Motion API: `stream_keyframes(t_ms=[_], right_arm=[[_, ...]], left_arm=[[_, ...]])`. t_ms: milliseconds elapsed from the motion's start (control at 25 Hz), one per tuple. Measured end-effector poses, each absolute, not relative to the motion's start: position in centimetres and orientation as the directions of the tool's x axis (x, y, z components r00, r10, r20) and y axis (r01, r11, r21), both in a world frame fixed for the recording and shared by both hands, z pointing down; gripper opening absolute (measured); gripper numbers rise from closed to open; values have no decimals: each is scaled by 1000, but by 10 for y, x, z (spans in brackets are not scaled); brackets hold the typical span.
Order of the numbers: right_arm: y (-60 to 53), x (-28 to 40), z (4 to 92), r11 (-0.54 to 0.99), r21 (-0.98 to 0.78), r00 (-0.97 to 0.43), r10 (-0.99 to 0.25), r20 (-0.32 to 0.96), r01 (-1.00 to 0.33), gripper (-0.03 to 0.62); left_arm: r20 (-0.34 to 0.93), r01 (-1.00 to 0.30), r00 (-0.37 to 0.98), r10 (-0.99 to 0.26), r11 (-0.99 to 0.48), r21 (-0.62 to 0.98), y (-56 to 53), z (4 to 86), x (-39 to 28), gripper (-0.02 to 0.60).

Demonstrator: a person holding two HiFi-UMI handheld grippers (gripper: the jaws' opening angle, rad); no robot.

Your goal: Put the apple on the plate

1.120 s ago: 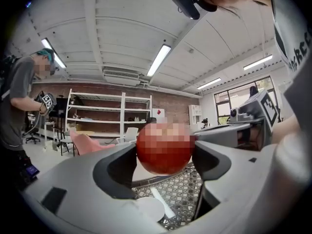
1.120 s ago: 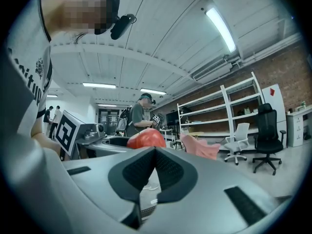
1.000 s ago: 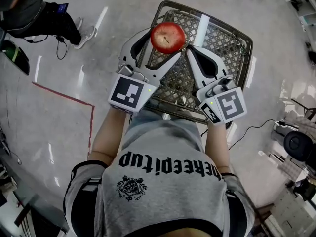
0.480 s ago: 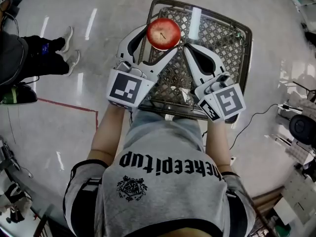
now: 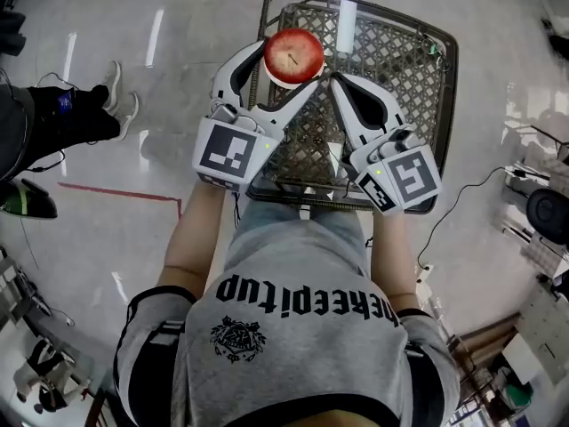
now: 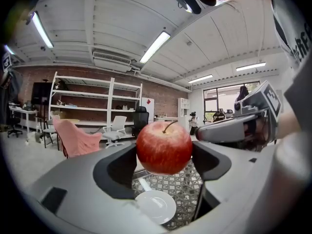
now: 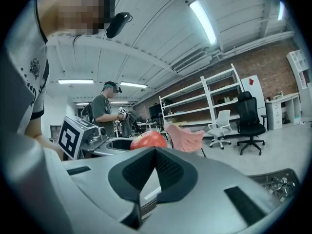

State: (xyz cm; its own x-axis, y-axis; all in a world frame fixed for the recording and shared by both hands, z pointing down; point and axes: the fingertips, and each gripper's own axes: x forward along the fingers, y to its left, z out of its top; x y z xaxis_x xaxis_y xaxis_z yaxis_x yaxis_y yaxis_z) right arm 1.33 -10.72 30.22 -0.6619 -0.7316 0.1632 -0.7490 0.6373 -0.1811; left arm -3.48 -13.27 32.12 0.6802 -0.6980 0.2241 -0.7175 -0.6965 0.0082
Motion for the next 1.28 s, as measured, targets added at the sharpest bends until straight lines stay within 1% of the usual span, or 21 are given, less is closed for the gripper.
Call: stream_keyframes(t_ms=[320,440,1040,1280], right_arm=[[-122,15,333,611,-197,-642,-737,212,-767,0],[-125,14,339,607,-207,-641,-733,226,-767,0],[-144,8,368,623,-193,-650,-697,303,-758,0],[-144,6,384,621,-212,-654,-684,325,-755,0]], left_arm=[[257,-713,683,-684,-700,35,-149,357,-35,394],[249,-712,685,-684,-702,28,-154,363,-34,394],[307,-723,672,-673,-686,80,-176,420,-35,394],[329,-720,671,-664,-690,76,-177,445,-32,394]])
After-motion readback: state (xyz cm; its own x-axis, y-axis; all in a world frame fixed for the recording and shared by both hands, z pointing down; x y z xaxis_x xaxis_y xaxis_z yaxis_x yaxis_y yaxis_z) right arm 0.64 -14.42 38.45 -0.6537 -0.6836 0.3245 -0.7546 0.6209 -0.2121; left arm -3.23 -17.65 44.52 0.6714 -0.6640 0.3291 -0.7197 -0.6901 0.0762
